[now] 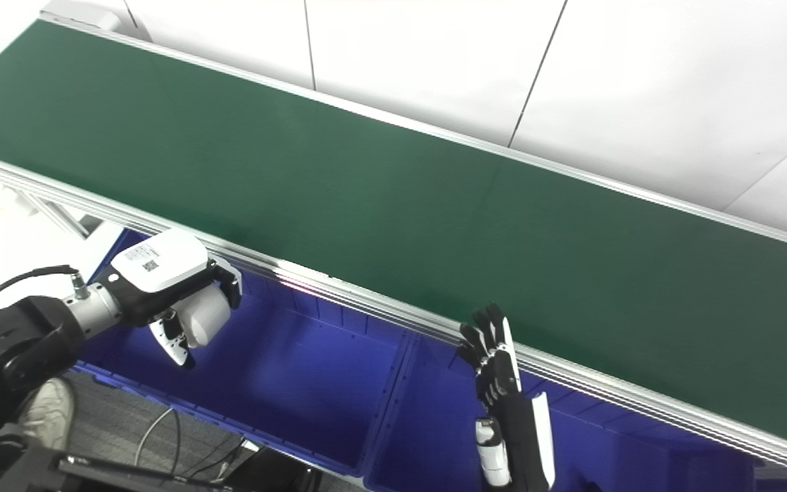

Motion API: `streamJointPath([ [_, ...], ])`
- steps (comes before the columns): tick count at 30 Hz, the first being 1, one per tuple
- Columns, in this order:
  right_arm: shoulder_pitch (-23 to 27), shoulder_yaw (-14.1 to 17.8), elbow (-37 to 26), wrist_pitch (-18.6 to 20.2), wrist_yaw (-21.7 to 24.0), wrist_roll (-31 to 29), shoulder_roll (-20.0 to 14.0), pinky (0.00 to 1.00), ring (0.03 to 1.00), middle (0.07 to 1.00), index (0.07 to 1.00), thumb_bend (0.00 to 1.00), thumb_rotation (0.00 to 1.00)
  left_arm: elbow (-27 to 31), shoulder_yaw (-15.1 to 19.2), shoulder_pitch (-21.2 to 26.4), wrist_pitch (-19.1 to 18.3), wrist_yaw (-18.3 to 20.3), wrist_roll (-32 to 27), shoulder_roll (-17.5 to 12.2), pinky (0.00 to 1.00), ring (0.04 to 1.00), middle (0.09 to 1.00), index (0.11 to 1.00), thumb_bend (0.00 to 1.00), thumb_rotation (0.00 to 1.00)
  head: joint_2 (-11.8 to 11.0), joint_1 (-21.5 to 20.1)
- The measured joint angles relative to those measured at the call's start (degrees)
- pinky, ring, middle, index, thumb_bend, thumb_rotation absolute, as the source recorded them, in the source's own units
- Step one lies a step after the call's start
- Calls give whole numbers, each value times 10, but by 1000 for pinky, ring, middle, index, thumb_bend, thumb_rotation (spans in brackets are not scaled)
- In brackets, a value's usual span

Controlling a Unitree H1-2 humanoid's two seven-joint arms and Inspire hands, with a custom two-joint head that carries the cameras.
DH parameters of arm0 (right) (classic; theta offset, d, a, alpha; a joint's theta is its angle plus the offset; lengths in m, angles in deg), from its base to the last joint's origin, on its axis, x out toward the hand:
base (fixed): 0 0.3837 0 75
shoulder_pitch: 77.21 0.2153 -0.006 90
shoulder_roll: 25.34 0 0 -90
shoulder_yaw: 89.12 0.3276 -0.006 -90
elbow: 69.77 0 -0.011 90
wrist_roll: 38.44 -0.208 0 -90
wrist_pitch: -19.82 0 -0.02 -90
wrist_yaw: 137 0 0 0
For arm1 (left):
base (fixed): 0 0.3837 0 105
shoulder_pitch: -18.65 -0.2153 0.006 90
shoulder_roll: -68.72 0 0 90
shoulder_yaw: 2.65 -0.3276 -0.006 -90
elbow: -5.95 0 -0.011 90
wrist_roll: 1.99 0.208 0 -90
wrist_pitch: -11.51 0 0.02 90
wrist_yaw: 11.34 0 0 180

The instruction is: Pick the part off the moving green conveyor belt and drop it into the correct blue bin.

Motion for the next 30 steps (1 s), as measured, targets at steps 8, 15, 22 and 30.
streamJointPath([
  [8, -1, 0, 0, 2, 0, 0, 1, 892, 931, 966, 1000, 881, 972, -35, -21, 8, -20, -12, 36, 5, 441, 467, 520, 468, 504, 0, -2, -3],
  [15, -1, 0, 0, 4, 0, 0, 2, 891, 930, 966, 1000, 875, 977, 14, -42, 13, -105, 102, 72, 3, 748, 855, 876, 841, 996, 429, -4, -5],
  [22, 0, 2, 1, 4, 0, -1, 2, 897, 935, 967, 1000, 878, 981, 47, -46, 12, -108, 134, 59, -4, 749, 841, 884, 852, 1000, 423, -6, -5],
  [30, 2, 7, 6, 4, 0, -5, -1, 886, 926, 962, 1000, 854, 975, 56, -44, 5, -108, 140, 33, -5, 697, 821, 870, 836, 1000, 411, -7, -5],
])
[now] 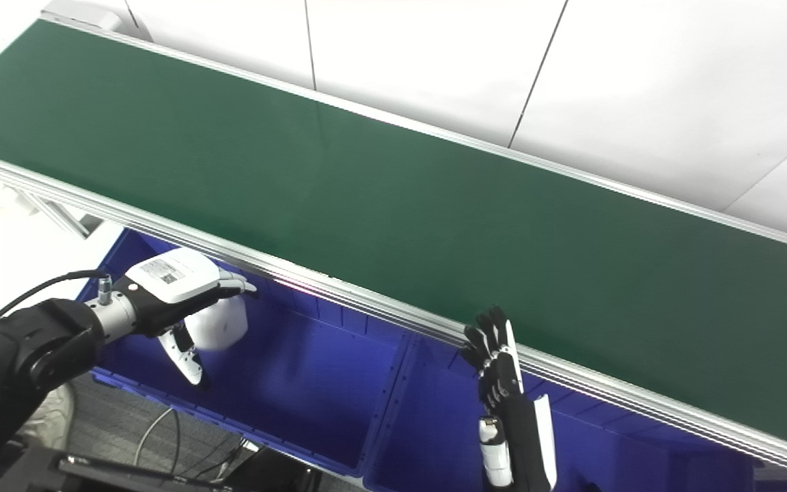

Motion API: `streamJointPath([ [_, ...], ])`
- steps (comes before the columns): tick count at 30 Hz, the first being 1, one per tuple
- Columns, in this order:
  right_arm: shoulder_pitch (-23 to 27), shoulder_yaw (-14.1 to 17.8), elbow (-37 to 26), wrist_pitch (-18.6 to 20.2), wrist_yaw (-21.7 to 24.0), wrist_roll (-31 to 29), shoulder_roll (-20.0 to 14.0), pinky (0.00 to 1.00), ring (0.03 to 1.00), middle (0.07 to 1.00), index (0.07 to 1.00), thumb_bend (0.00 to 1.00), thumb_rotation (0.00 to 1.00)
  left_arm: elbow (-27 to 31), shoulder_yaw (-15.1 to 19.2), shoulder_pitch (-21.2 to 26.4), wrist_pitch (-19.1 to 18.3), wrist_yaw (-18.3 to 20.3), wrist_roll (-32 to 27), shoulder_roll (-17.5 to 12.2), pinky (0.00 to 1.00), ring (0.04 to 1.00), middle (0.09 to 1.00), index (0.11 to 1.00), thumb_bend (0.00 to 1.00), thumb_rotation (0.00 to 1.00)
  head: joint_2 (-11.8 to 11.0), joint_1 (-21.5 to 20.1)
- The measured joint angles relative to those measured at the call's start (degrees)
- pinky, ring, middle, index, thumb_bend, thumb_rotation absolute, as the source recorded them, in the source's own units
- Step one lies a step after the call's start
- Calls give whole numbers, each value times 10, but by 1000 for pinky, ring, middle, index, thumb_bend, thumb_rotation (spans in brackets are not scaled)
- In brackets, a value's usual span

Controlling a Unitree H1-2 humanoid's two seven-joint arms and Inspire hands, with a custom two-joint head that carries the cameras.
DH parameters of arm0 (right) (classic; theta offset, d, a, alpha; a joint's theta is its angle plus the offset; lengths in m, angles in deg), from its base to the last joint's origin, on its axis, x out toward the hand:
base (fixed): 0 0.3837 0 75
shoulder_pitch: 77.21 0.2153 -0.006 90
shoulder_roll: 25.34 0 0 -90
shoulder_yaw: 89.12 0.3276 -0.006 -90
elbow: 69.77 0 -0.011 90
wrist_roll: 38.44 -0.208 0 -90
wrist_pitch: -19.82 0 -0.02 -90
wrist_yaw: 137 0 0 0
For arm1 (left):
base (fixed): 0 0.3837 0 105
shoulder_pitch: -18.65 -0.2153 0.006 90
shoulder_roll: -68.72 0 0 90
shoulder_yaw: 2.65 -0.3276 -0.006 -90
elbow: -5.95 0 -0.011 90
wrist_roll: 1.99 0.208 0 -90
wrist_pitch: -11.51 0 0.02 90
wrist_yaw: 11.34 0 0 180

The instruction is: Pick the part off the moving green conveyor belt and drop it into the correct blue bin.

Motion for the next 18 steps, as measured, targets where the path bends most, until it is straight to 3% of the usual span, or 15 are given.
streamJointPath([
  [3, 0, 0, 0, 0, 1, 0, 0, 881, 924, 961, 996, 853, 974, 55, 17, -12, -22, 26, -56, 0, 677, 819, 875, 840, 1000, 375, 2, -4],
  [6, 0, 0, 1, 0, 1, 1, 0, 880, 924, 961, 996, 850, 981, 155, 48, -19, -91, 72, -169, 3, 662, 818, 883, 850, 1000, 329, 5, -12],
  [11, 2, 0, 14, 0, 1, 5, 0, 879, 921, 960, 997, 852, 991, 288, 80, -17, -223, 109, -368, 15, 789, 926, 955, 913, 1000, 387, 6, -37],
  [15, 3, 0, 20, 0, -2, 18, 1, 894, 919, 953, 992, 860, 991, 338, 94, 5, -310, 103, -526, 33, 862, 977, 996, 956, 1000, 431, 3, -66],
  [18, 5, 0, 20, 0, -10, 31, 10, 900, 919, 952, 989, 861, 997, 364, 101, 38, -351, 58, -641, 53, 872, 985, 1000, 989, 1000, 482, 2, -83],
])
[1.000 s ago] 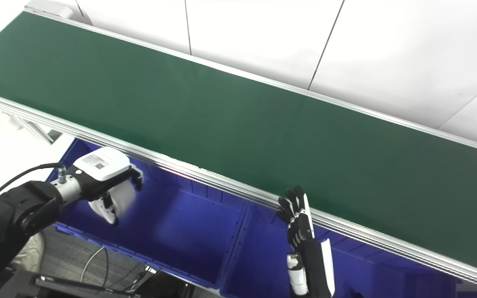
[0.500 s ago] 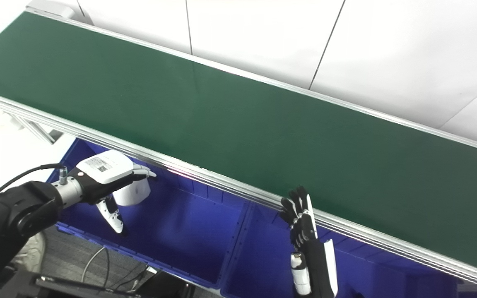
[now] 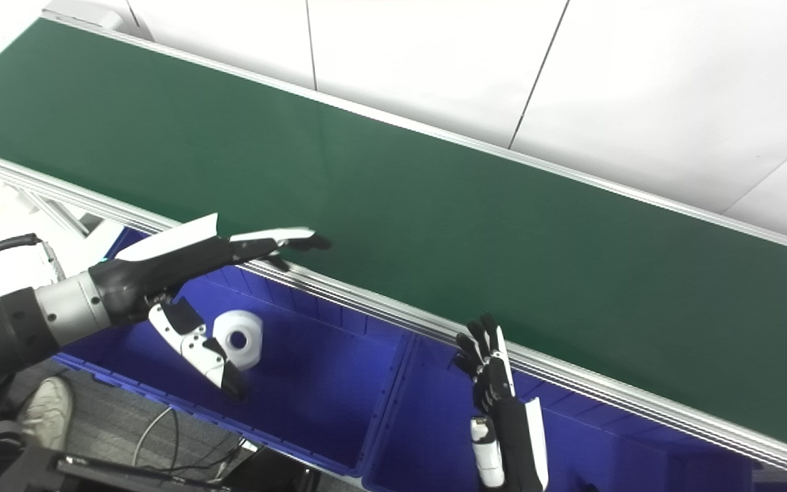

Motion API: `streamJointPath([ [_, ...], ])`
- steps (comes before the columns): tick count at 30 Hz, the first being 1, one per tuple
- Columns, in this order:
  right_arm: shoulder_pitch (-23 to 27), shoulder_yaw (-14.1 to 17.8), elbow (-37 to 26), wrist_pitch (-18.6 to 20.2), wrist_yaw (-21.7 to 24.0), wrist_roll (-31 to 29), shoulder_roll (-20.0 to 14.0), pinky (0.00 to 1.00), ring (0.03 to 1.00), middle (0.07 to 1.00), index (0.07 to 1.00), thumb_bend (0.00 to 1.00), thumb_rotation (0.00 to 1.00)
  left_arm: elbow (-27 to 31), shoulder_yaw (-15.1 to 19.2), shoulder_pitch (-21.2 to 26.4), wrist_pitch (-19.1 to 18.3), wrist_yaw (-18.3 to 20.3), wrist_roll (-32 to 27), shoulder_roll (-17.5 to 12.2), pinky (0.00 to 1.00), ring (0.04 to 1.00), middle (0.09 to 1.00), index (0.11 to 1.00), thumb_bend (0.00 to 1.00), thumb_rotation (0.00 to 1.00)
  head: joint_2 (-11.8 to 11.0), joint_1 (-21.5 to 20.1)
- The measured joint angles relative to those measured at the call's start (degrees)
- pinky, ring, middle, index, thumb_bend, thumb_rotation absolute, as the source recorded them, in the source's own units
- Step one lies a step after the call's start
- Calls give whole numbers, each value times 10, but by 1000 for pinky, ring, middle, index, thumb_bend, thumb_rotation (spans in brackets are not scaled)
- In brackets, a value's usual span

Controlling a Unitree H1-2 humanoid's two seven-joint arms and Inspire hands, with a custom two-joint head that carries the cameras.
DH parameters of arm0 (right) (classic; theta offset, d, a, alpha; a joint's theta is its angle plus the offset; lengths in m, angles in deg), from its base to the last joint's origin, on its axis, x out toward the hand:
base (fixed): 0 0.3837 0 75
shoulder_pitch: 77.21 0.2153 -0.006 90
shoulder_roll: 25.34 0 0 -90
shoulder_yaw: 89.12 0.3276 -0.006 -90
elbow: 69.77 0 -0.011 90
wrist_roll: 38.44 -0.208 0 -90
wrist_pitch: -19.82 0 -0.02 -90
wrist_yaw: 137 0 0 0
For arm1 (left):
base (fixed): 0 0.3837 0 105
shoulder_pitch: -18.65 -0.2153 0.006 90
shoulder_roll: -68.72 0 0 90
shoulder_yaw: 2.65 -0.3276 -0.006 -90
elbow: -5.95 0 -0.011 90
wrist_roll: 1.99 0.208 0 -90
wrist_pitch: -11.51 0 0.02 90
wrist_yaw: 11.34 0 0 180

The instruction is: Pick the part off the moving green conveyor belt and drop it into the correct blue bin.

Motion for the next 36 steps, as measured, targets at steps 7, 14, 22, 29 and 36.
streamJointPath([
  [7, 9, -2, 21, -1, -23, 33, 35, 947, 943, 967, 988, 867, 1000, -91, -50, 10, 38, -83, 16, 102, 917, 994, 1000, 978, 1000, 488, -9, -92],
  [14, 15, 2, 60, -1, -55, 67, 50, 988, 973, 993, 982, 884, 1000, -300, -95, -48, 215, -112, 128, 148, 951, 1000, 1000, 961, 1000, 551, -31, -234],
  [22, 23, 4, 100, -33, -88, 83, 53, 961, 980, 1000, 985, 857, 990, -355, -130, -38, 319, -114, 139, 153, 939, 1000, 1000, 953, 1000, 433, -54, -324],
  [29, 24, 5, 110, -42, -99, 88, 53, 982, 985, 1000, 985, 859, 982, -352, -168, -33, 330, -110, 158, 163, 847, 967, 997, 940, 1000, 431, -43, -303],
  [36, 24, 5, 109, -42, -99, 88, 53, 961, 987, 1000, 980, 899, 1000, -337, -172, -41, 334, -113, 179, 162, 855, 972, 1000, 947, 1000, 487, -38, -276],
])
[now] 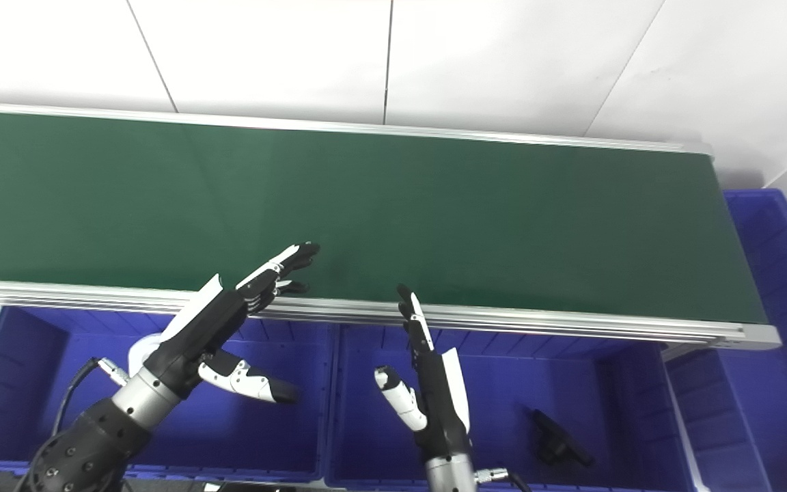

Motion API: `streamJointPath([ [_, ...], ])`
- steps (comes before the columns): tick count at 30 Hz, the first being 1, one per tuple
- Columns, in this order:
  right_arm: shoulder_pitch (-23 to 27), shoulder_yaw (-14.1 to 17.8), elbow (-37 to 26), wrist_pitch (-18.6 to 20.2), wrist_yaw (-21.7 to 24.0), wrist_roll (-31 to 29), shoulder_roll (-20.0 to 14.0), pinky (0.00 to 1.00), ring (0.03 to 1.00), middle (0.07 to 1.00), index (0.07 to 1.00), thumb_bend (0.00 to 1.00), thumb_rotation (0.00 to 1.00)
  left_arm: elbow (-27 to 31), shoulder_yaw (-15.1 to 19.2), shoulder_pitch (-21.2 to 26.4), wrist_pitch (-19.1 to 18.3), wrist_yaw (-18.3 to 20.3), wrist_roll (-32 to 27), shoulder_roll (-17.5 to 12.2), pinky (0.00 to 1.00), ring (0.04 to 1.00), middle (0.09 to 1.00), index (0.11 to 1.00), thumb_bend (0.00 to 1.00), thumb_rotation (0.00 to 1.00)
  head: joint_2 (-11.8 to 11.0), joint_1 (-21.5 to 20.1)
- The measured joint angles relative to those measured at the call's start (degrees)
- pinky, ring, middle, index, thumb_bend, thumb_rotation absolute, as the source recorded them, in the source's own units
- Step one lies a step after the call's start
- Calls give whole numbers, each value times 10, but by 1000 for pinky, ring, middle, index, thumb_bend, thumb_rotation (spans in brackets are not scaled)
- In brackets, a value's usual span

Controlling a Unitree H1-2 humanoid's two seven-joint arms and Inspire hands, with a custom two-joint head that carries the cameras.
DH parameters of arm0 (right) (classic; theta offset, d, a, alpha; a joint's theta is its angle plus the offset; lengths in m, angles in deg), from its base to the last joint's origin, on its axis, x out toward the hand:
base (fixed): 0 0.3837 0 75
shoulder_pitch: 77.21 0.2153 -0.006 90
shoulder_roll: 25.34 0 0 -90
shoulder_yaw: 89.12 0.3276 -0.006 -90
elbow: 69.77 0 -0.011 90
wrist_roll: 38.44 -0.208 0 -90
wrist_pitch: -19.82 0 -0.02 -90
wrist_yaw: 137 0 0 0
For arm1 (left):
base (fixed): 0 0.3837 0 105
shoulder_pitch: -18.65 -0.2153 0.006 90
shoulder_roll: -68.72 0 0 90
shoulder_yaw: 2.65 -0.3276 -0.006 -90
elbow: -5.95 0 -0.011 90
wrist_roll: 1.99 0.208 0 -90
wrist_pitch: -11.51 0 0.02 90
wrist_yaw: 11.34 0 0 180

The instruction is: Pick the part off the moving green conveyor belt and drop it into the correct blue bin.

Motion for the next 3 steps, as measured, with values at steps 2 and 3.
streamJointPath([
  [2, 0, 0, 0, 0, 0, 0, 0, 947, 982, 1000, 978, 890, 1000, -1, 0, -1, 3, -5, 1, 2, 884, 986, 1000, 967, 1000, 536, 1, 6],
  [3, -1, 0, -1, 0, 0, 0, 0, 949, 983, 1000, 978, 886, 1000, -3, 0, -2, 8, -9, 0, 4, 904, 993, 1000, 981, 1000, 554, 0, 9],
])
